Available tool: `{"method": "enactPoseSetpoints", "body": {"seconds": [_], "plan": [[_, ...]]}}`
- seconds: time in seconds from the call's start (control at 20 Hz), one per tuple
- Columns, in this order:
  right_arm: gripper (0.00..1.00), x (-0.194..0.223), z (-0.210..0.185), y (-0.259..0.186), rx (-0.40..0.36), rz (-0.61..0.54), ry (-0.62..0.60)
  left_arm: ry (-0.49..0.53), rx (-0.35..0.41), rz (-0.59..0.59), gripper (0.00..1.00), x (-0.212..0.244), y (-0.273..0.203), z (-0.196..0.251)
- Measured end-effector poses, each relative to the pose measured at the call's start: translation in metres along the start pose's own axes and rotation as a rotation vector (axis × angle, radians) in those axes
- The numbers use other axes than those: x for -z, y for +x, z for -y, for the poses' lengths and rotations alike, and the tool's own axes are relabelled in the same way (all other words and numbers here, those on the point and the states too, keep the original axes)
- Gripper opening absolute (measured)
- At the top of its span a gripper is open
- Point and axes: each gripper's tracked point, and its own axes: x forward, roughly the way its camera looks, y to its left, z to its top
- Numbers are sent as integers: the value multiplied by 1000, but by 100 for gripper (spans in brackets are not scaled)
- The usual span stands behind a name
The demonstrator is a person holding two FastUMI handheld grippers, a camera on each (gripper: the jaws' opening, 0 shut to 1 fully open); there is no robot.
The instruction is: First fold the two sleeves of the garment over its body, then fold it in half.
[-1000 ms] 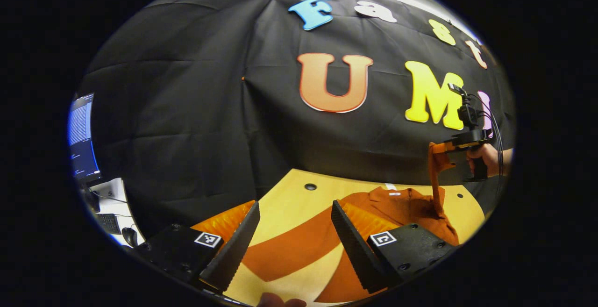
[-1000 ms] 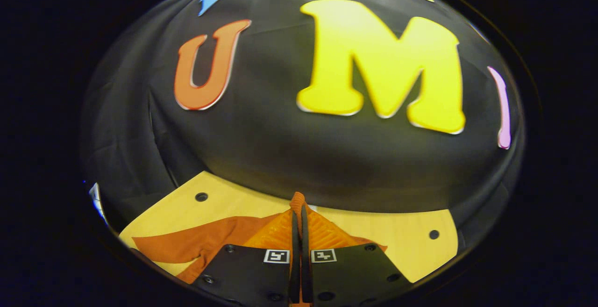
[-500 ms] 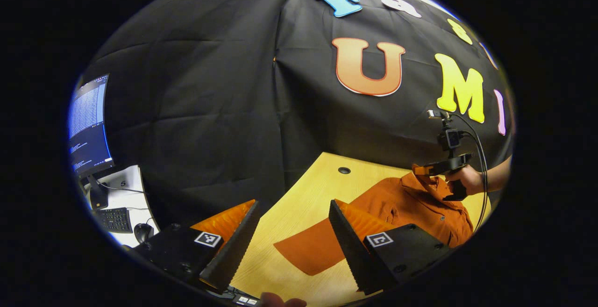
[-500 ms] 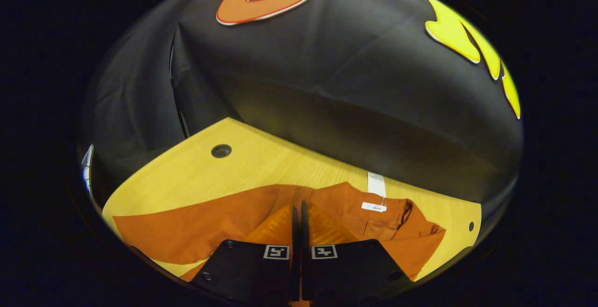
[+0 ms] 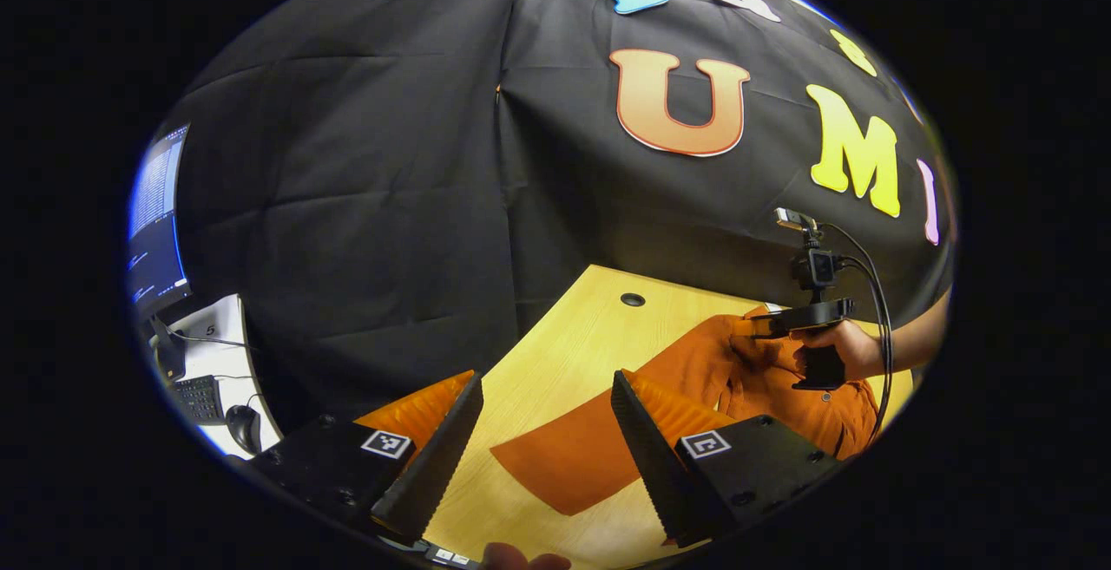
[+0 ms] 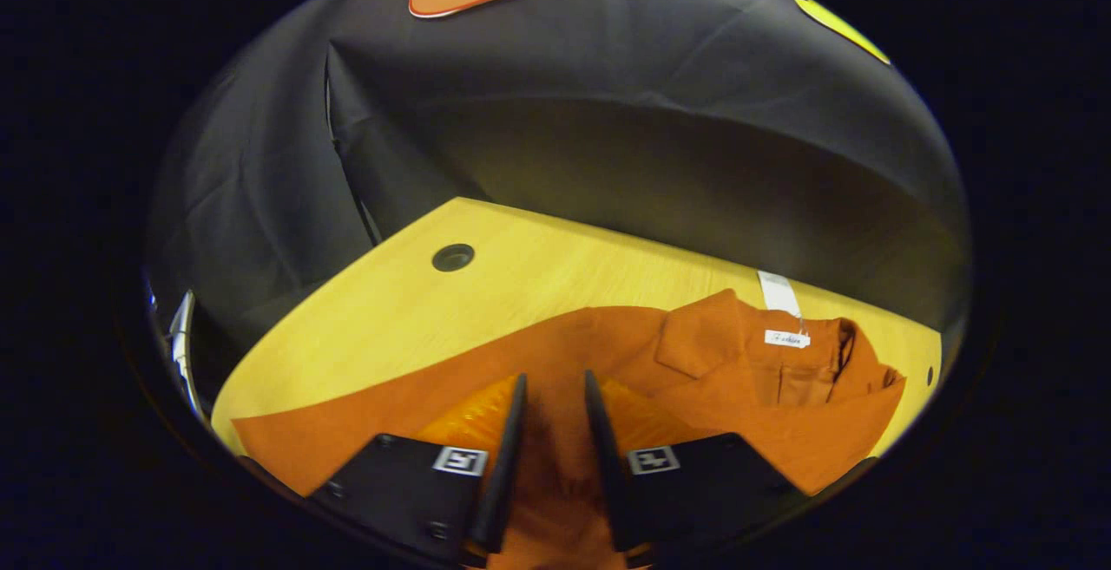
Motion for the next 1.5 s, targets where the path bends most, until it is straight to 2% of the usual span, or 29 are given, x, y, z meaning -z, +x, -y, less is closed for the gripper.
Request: {"method": "enactPoseSetpoints", "body": {"seconds": [0.05, 0.15, 0.35, 0.55, 0.7, 0.9, 0.95, 1.0, 1.05, 1.15, 1.2, 1.25, 1.3, 1.45, 1.5], "plan": [[65, -3, -3, -6, -3, 12, 0, -5, 2, -5, 96, 5, 1, -2], [82, -11, -7, -26, -9, 47, -8, -14, 2, -26, 96, 15, 1, -2], [85, -20, -15, -73, -39, 97, -8, -38, 6, -57, 97, 42, 6, -2], [85, -18, -26, -146, -92, 140, -43, -58, 10, -125, 97, 78, 16, 0], [83, -11, -20, -197, -102, 163, -76, -80, -13, -169, 97, 102, 31, 7], [84, -7, 4, -255, -68, 194, -66, -88, -90, -221, 97, 120, 38, 11], [84, -7, 12, -266, -53, 204, -62, -99, -119, -227, 100, 125, 37, 10], [84, -4, 21, -275, -39, 210, -52, -112, -132, -246, 97, 132, 38, 12], [84, -2, 29, -281, -28, 210, -37, -112, -178, -265, 97, 140, 36, 6], [84, 1, 44, -291, -5, 211, -7, -136, -217, -280, 98, 151, 35, 6], [84, 0, 53, -295, 8, 218, 1, -103, -224, -247, 89, 149, 40, 7], [84, 0, 61, -300, 20, 222, 4, -70, -234, -270, 87, 154, 38, 9], [84, -1, 67, -309, 30, 228, 11, -51, -240, -218, 100, 149, 42, 8], [84, -1, 84, -321, 51, 233, 45, -103, -282, -231, 91, 150, 40, 8], [84, 0, 89, -323, 53, 231, 54, -102, -276, -227, 78, 147, 39, 10]]}}
